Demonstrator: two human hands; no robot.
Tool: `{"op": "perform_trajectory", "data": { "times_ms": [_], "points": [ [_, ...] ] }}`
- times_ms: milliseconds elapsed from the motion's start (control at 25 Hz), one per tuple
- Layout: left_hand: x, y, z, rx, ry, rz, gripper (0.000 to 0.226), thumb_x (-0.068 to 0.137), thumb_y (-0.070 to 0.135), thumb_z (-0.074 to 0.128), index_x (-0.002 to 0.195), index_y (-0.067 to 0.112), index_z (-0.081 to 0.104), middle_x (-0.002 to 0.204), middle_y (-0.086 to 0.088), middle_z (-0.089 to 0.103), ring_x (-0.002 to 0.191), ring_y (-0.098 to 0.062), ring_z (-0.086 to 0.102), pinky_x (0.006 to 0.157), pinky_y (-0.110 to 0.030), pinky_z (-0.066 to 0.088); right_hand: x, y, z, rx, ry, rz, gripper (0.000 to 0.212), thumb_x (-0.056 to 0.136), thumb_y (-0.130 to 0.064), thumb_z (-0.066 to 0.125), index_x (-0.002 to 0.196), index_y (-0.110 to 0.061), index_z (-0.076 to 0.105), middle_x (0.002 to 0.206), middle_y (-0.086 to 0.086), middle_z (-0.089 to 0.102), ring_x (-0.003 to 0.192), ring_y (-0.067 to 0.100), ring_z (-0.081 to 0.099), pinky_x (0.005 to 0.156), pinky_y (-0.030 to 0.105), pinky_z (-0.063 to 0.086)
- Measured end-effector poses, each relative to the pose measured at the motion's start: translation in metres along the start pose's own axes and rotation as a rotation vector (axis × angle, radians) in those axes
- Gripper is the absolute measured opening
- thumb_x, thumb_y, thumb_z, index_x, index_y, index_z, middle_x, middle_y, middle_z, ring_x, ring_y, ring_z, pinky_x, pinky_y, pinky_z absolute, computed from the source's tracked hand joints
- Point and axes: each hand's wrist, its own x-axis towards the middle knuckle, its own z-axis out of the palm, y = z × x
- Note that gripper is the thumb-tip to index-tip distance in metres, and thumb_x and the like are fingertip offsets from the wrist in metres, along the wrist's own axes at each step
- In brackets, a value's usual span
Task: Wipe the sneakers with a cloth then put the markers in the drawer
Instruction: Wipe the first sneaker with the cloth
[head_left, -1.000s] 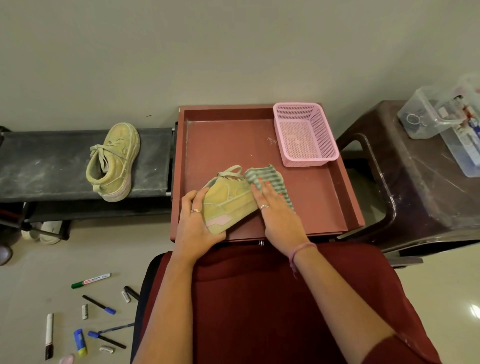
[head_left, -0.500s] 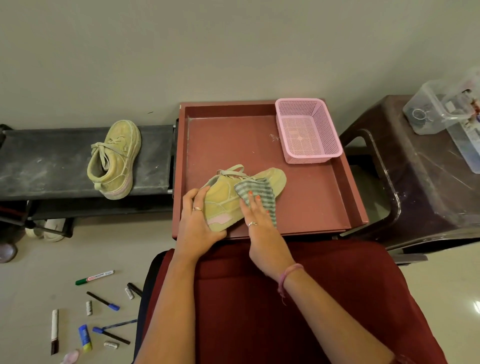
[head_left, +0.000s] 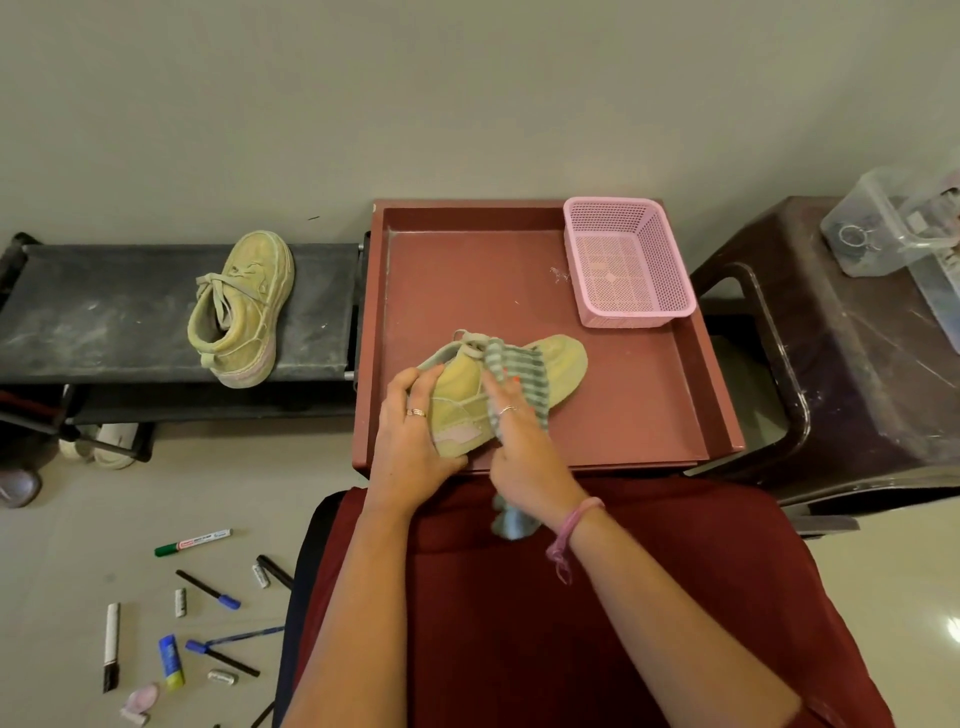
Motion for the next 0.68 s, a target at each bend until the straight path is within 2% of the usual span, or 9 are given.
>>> {"op": "perform_trajectory", "data": {
  "times_ms": [80, 240, 360, 520, 600, 680],
  "points": [
    [-0.001, 0.0, 0.001, -0.017, 0.015, -0.002, 0.1, 0.059, 0.024, 0.087, 0.144, 0.019, 0.035, 0.137, 0.001, 0.03, 0.124, -0.02, 0.04, 0.099, -0.04, 0.046, -0.006, -0.004, 0.003, -0.007, -0.019, -0.058, 0.093, 0.078, 0.017, 0.037, 0.152, -0.027, 0.002, 0.159, -0.006, -0.005, 0.145, 0.006, -0.009, 0.12, 0.03, 0.005],
    [0.0, 0.004, 0.001, 0.0, 0.031, 0.059, 0.097, 0.058, 0.019, 0.085, 0.141, 0.022, 0.037, 0.135, 0.003, 0.031, 0.122, -0.02, 0.041, 0.1, -0.04, 0.045, 0.007, 0.026, -0.03, -0.381, 0.073, -0.05, 0.087, 0.081, 0.01, 0.044, 0.152, -0.02, 0.004, 0.159, 0.002, 0.003, 0.146, 0.018, 0.003, 0.118, 0.031, 0.006],
    [0.0, 0.007, 0.002, 0.002, 0.032, 0.047, 0.097, 0.057, 0.016, 0.085, 0.141, 0.022, 0.037, 0.135, 0.005, 0.029, 0.122, -0.019, 0.04, 0.101, -0.037, 0.043, 0.01, 0.026, -0.032, -0.277, 0.087, 0.035, 0.088, 0.079, 0.016, 0.037, 0.152, -0.02, 0.004, 0.16, 0.003, 0.0, 0.147, 0.015, -0.002, 0.117, 0.028, 0.007],
    [0.0, 0.001, 0.002, -0.013, 0.022, -0.004, 0.101, 0.055, 0.016, 0.087, 0.142, 0.022, 0.036, 0.136, 0.004, 0.03, 0.122, -0.02, 0.041, 0.098, -0.038, 0.046, -0.024, 0.012, -0.003, -0.202, -0.064, -0.154, 0.094, 0.077, 0.02, 0.035, 0.151, -0.026, -0.002, 0.153, -0.016, -0.016, 0.14, 0.0, -0.016, 0.115, 0.021, 0.003],
    [0.0, 0.001, 0.002, -0.017, 0.019, -0.002, 0.102, 0.053, 0.015, 0.085, 0.142, 0.024, 0.035, 0.134, 0.005, 0.03, 0.122, -0.019, 0.042, 0.096, -0.039, 0.048, -0.019, 0.028, -0.012, -0.32, -0.001, -0.22, 0.092, 0.077, 0.017, 0.037, 0.151, -0.023, 0.003, 0.157, -0.011, -0.008, 0.143, 0.004, -0.01, 0.117, 0.023, 0.003],
    [0.0, 0.003, 0.001, -0.009, 0.024, 0.011, 0.103, 0.052, 0.015, 0.085, 0.141, 0.028, 0.033, 0.134, 0.007, 0.029, 0.122, -0.02, 0.042, 0.094, -0.039, 0.049, 0.002, 0.044, -0.026, -0.402, 0.091, -0.151, 0.088, 0.077, 0.016, 0.037, 0.152, -0.018, 0.006, 0.16, -0.002, 0.001, 0.147, 0.013, 0.0, 0.119, 0.028, 0.007]
  ]
}}
